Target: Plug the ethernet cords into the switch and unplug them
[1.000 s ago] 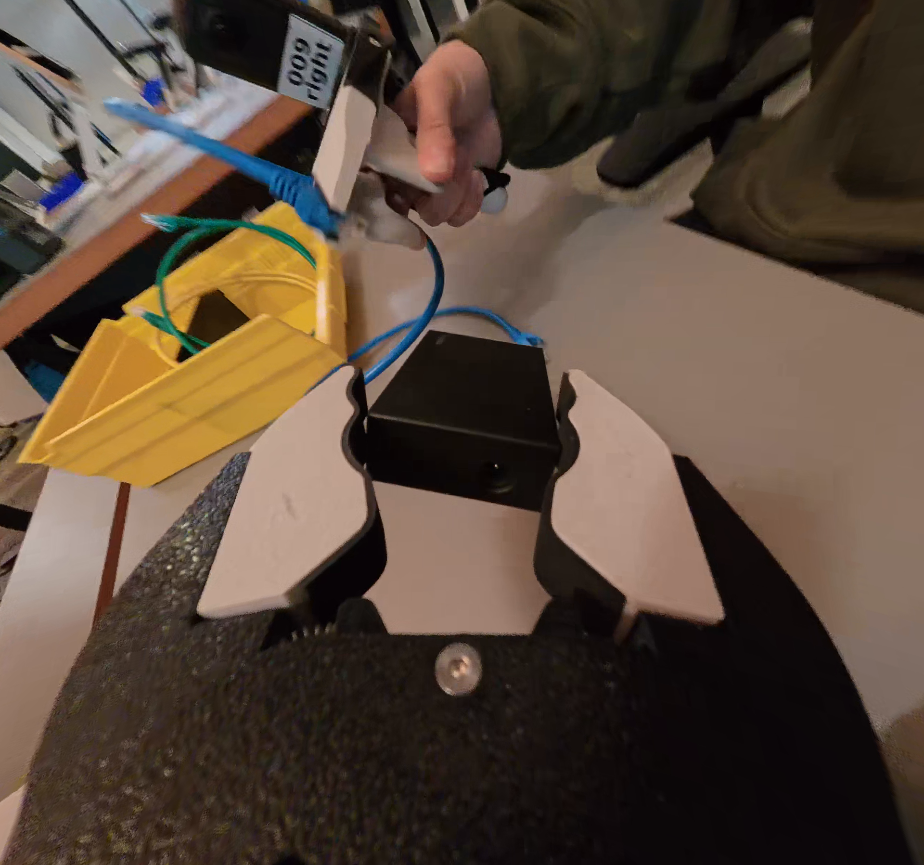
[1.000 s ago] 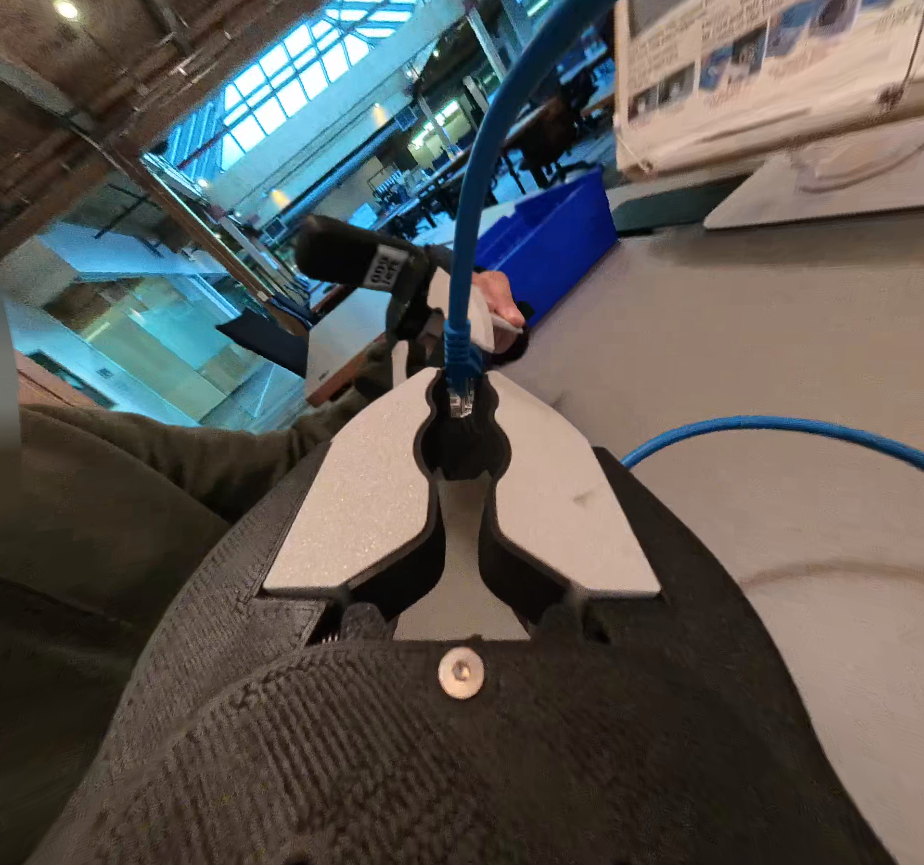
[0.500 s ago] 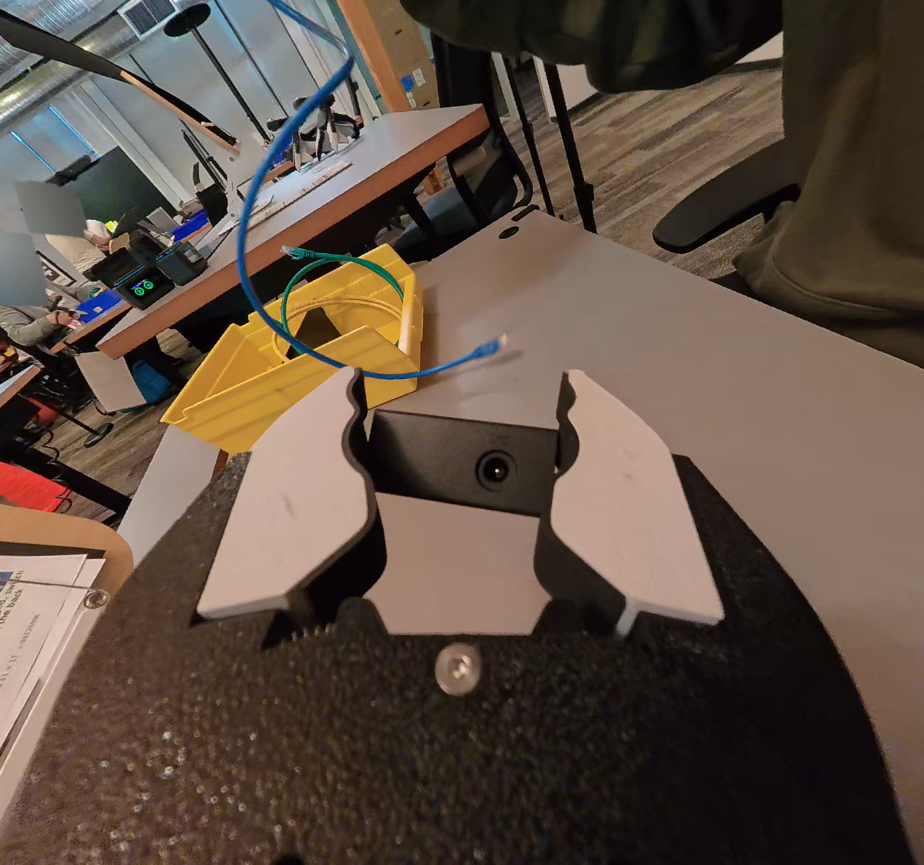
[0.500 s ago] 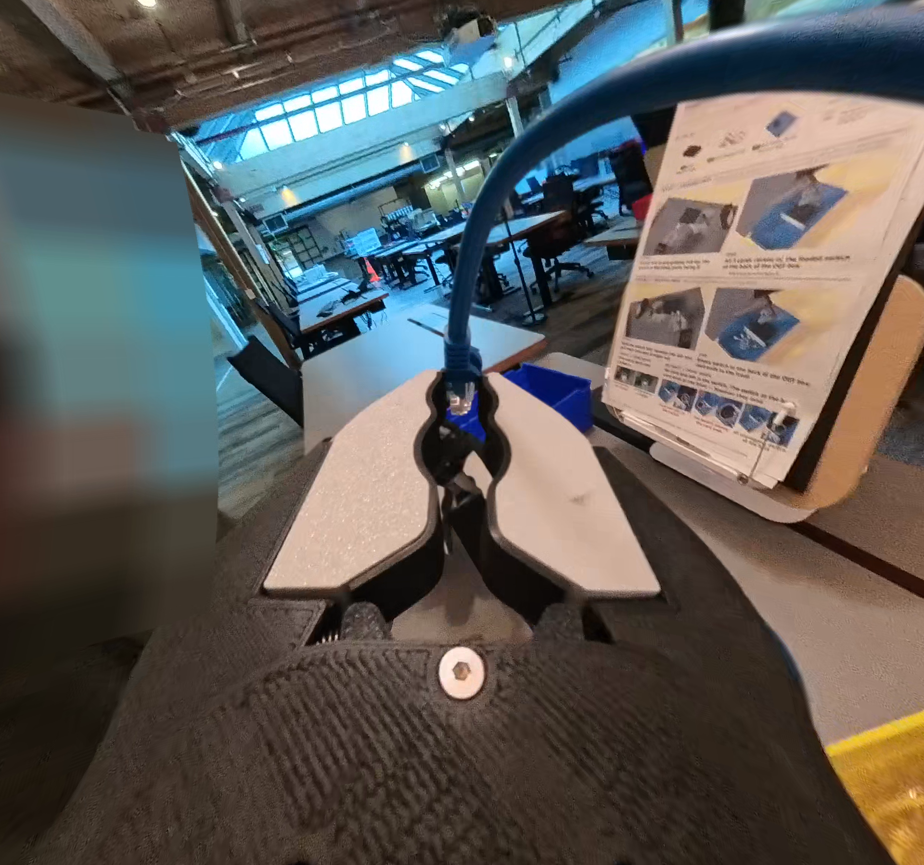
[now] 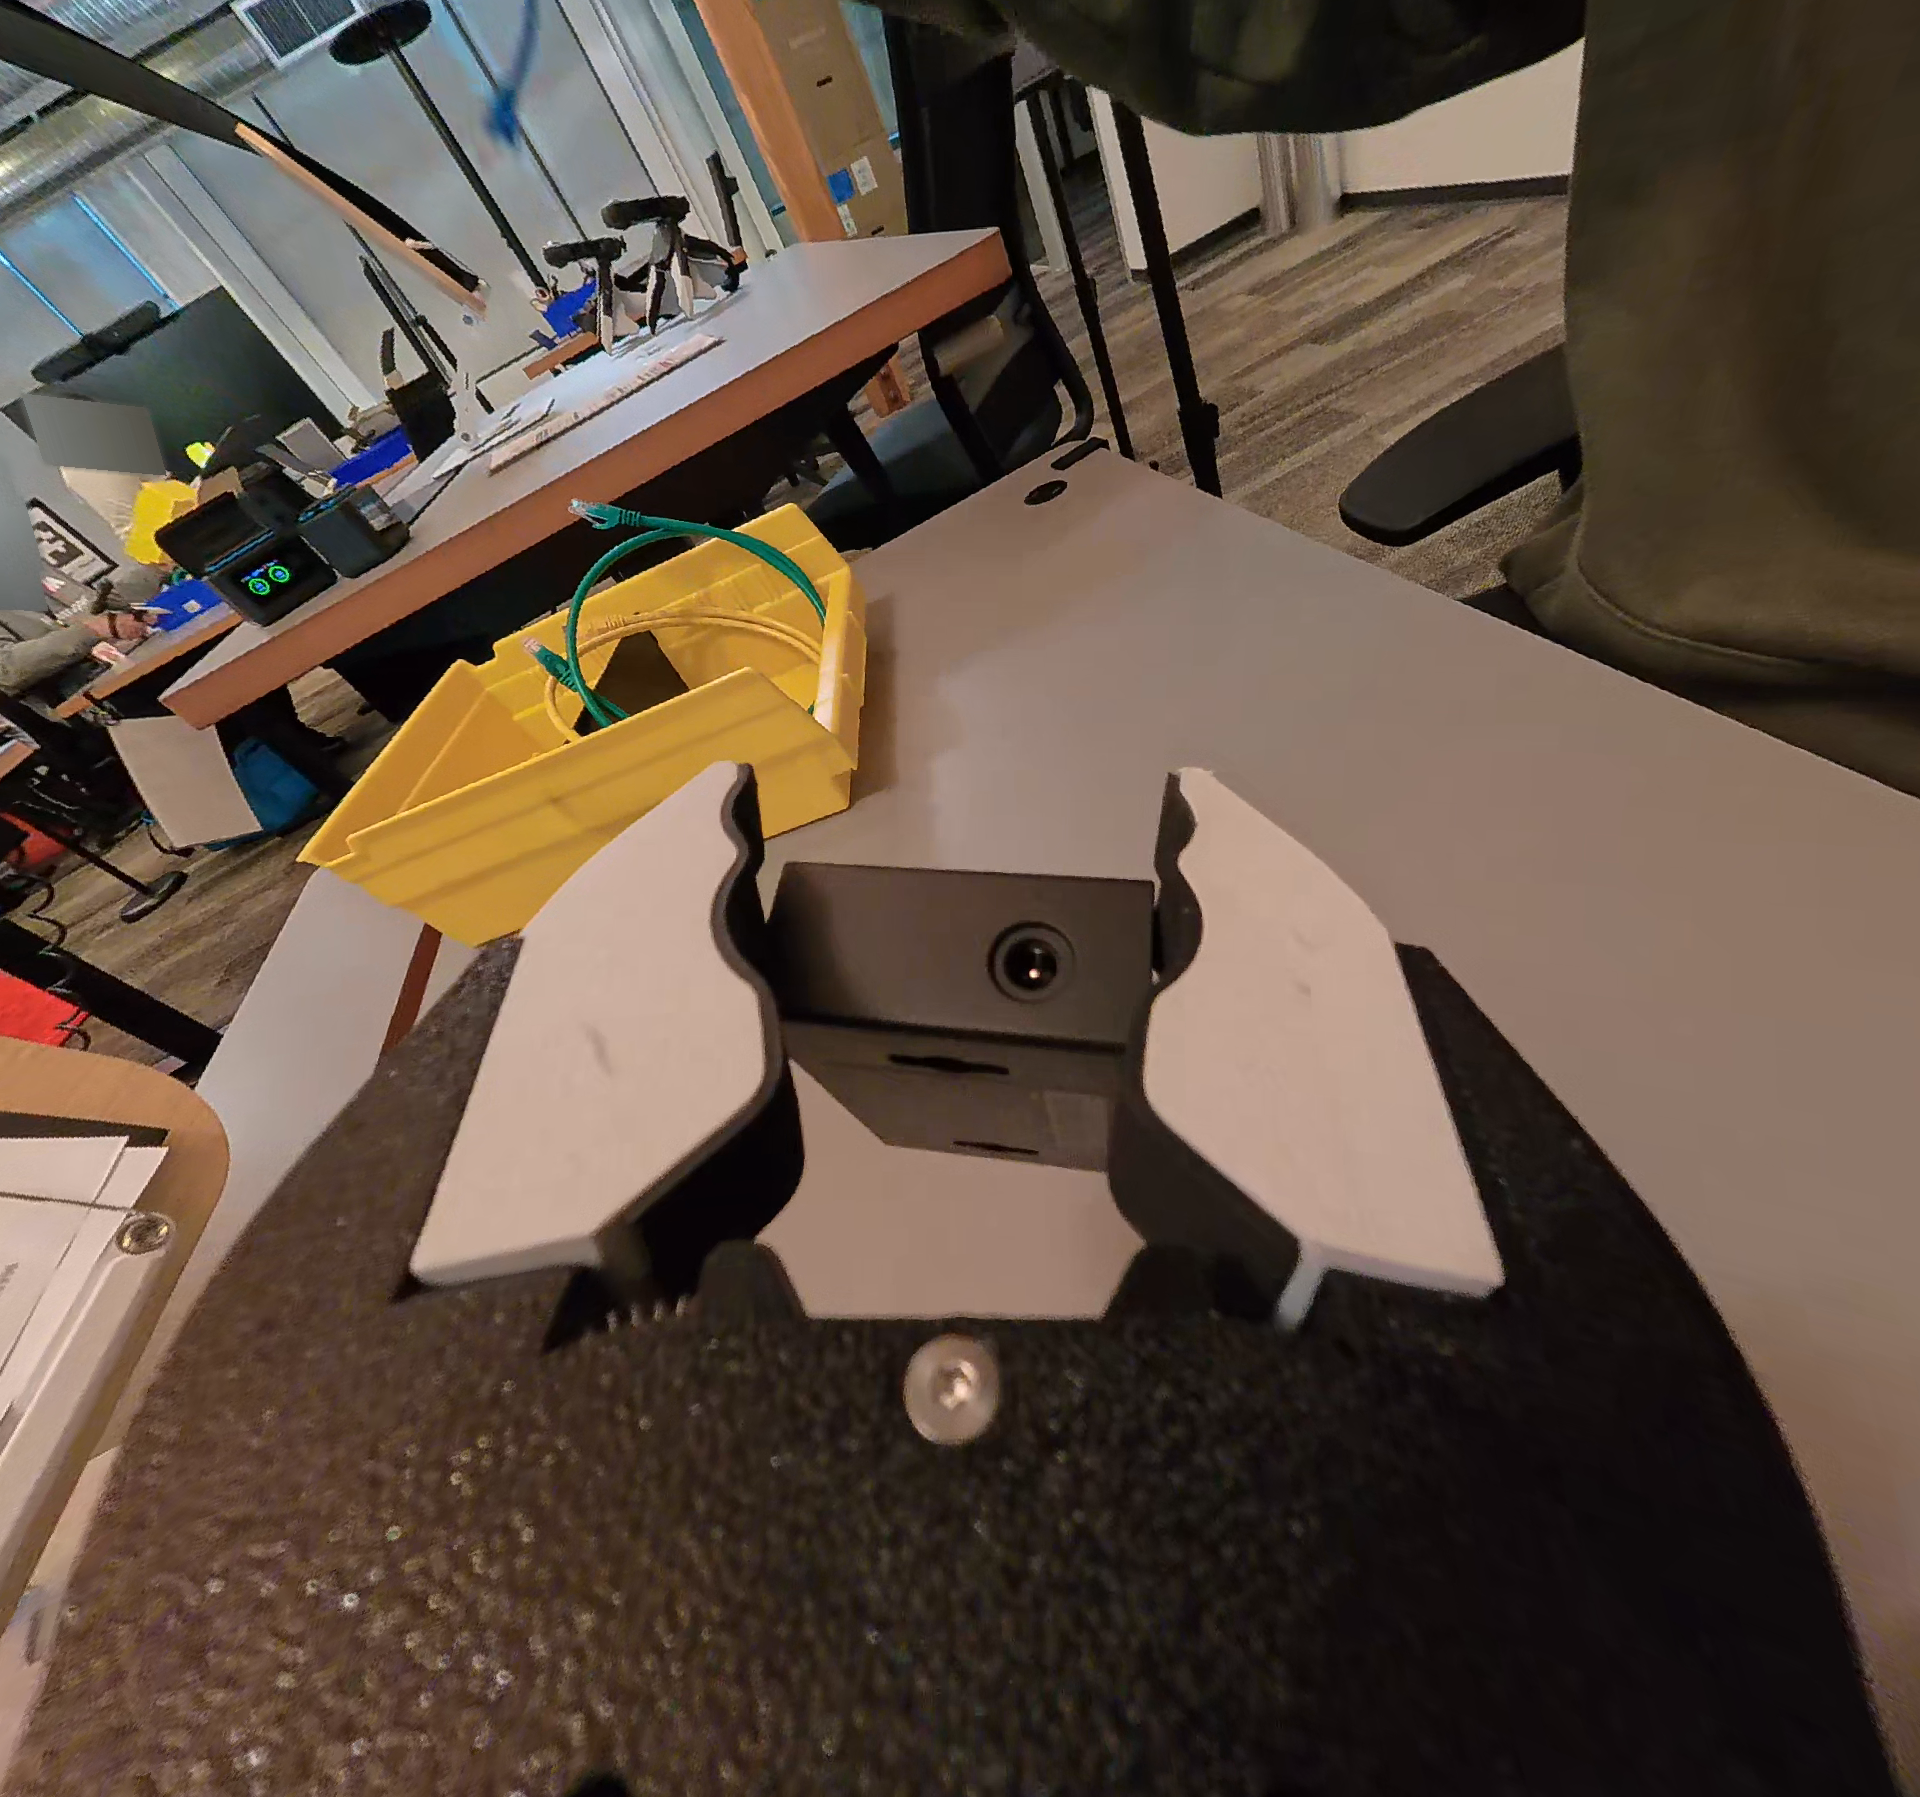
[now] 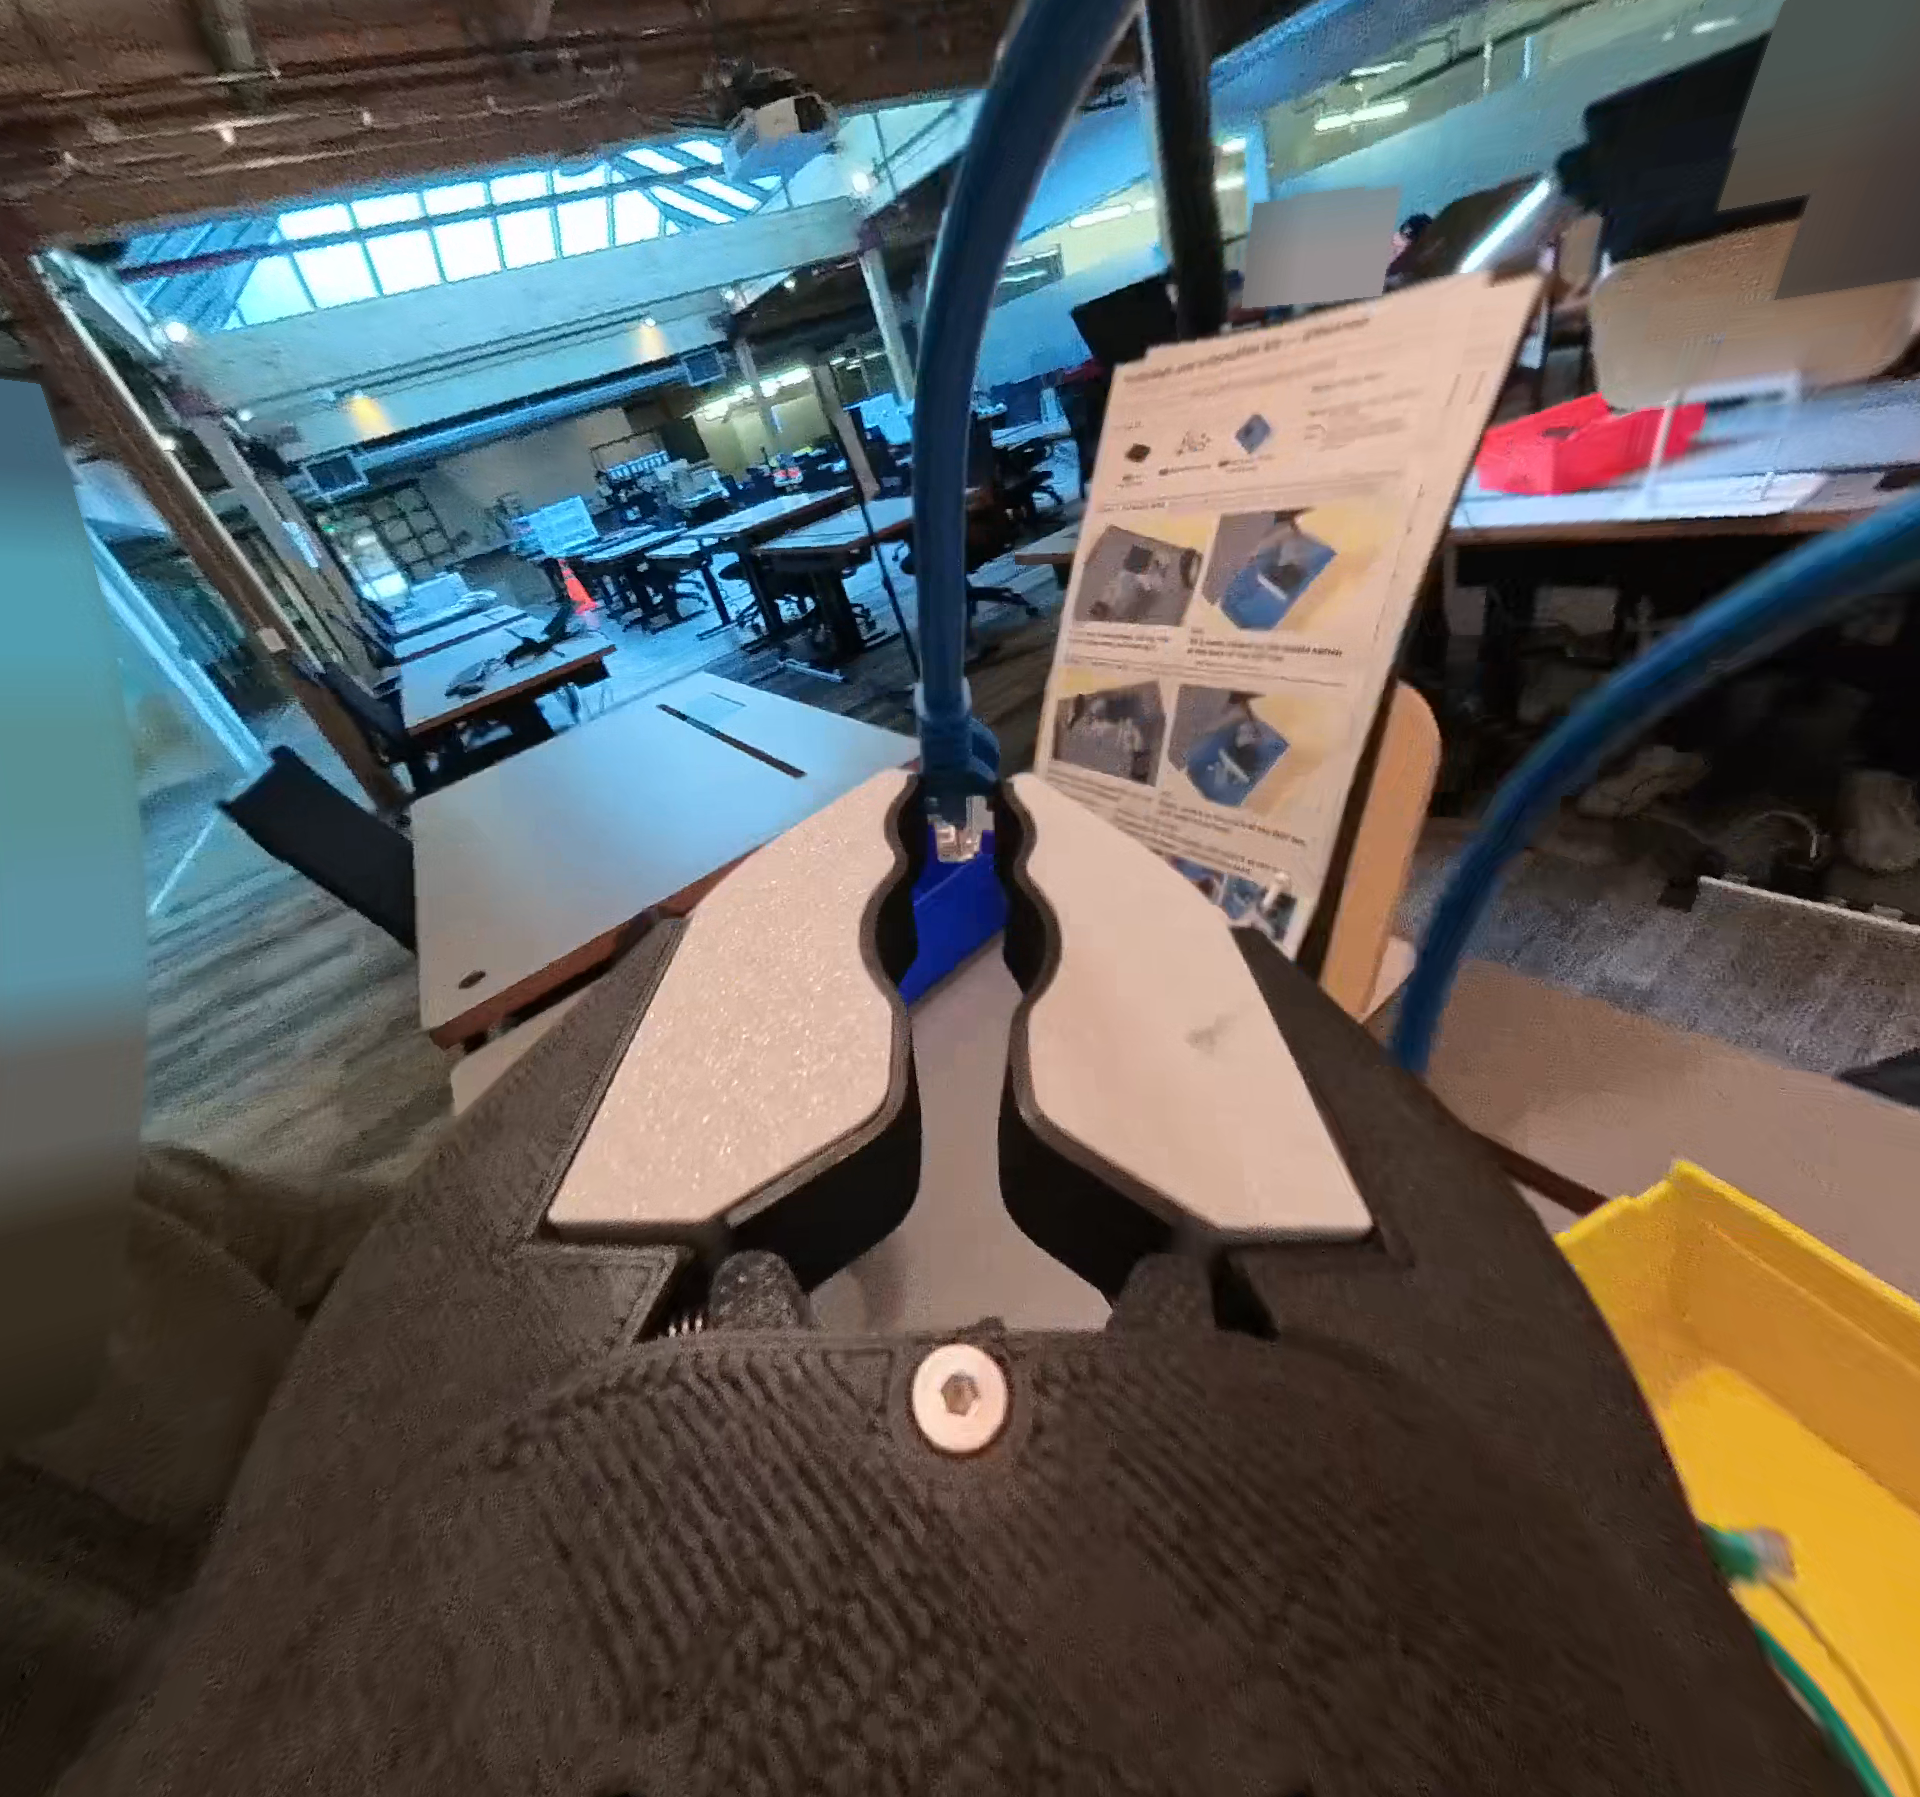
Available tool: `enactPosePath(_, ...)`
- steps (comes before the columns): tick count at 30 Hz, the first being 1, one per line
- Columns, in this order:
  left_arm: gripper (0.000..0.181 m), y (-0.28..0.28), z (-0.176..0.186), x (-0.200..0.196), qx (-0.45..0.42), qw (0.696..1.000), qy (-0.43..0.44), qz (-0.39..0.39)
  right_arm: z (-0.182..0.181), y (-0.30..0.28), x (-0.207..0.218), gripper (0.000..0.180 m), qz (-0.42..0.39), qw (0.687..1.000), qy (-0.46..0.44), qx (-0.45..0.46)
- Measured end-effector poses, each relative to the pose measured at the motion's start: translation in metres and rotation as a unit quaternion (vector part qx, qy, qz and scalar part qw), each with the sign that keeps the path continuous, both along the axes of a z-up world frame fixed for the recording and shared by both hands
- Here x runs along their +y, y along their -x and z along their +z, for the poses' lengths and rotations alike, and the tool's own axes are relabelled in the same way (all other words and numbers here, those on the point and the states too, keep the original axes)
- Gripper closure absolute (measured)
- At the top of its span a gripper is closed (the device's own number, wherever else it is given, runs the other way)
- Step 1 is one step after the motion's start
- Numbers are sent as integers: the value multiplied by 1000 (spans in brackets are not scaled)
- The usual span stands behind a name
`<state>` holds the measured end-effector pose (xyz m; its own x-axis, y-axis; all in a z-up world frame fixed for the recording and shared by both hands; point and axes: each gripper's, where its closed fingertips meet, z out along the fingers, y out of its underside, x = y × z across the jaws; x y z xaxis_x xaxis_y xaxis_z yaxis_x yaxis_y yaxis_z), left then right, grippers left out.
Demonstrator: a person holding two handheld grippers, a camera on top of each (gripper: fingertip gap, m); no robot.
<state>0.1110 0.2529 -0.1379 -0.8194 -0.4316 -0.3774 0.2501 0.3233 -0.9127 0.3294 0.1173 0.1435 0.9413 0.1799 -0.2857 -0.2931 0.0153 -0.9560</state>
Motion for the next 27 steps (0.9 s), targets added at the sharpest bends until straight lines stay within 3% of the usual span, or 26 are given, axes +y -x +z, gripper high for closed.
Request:
enactPosePath(9, 109, 1, -5, -5, 10, 1000, -3, -11, -133, -45, 1, 167, -23, 991, 56, 120)
enactPosePath(12, 108, 1, -6, -6, 14, 1000, -3, -13, -152, -56, 0, 166, -33, 986, 53, 158)
enactPosePath(17, 109, 1, -6, -6, 14, 1000, -2, -14, -175, -39, 9, 167, -10, 988, 71, 139)
enactPosePath(21, 109, 0, -7, -8, 17, 1000, 1, -18, -201, -28, 23, 167, -5, 986, 138, 98)
enactPosePath(25, 108, 0, -9, -11, 20, 1000, -5, -22, -265, -62, 24, 166, -80, 958, 257, 97)
enactPosePath(27, 109, 1, -8, -11, 18, 1000, -6, -23, -287, -58, 27, 167, -60, 949, 281, 130)
